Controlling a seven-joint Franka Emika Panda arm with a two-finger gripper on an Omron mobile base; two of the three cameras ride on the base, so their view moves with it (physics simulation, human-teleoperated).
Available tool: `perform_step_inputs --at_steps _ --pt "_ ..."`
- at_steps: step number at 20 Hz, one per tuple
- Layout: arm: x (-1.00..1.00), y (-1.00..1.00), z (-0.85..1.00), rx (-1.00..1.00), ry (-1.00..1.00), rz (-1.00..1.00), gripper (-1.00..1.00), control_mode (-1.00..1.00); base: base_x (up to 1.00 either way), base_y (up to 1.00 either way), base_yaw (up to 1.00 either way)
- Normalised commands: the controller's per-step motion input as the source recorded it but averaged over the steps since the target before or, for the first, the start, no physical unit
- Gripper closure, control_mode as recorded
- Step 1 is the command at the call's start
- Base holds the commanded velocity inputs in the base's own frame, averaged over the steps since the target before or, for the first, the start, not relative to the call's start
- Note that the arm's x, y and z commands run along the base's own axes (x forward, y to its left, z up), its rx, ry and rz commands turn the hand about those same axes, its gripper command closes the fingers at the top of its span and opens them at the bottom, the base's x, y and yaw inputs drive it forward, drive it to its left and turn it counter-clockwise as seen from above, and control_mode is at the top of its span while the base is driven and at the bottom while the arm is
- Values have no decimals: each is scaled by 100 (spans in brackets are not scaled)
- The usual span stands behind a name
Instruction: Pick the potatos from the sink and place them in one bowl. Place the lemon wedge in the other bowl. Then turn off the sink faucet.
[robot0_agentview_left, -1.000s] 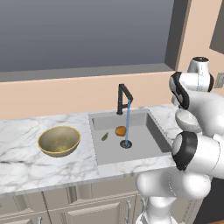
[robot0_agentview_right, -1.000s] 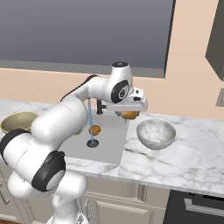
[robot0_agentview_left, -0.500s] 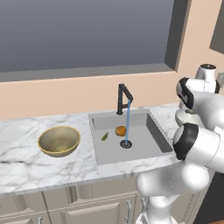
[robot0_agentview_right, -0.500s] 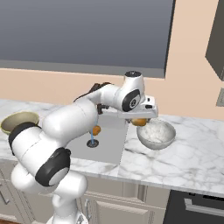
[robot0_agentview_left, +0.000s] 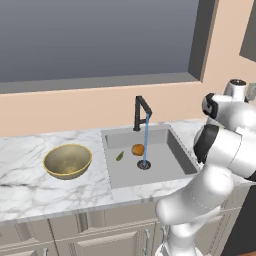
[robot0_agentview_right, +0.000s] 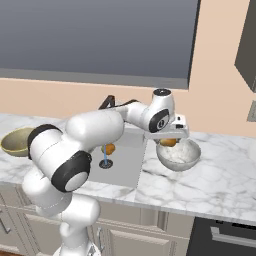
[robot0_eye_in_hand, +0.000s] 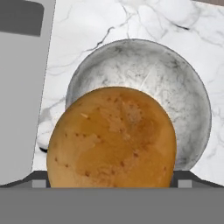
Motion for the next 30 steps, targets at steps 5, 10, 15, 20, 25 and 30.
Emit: perform_step_inputs --at_steps 5,10,15,20,25,30 --pt "38 -40 -26 0 5 3 100 -100 0 0 0" --pt "28 -22 -25 0 7 1 100 -100 0 0 0" --pt "26 -6 -27 0 8 0 100 -100 0 0 0" --pt "15 -12 -25 0 5 0 -100 -100 0 0 0" --pt "2 -24 -4 0 1 0 -100 -100 0 0 0" --pt "0 -4 0 0 0 0 -100 -100 0 0 0"
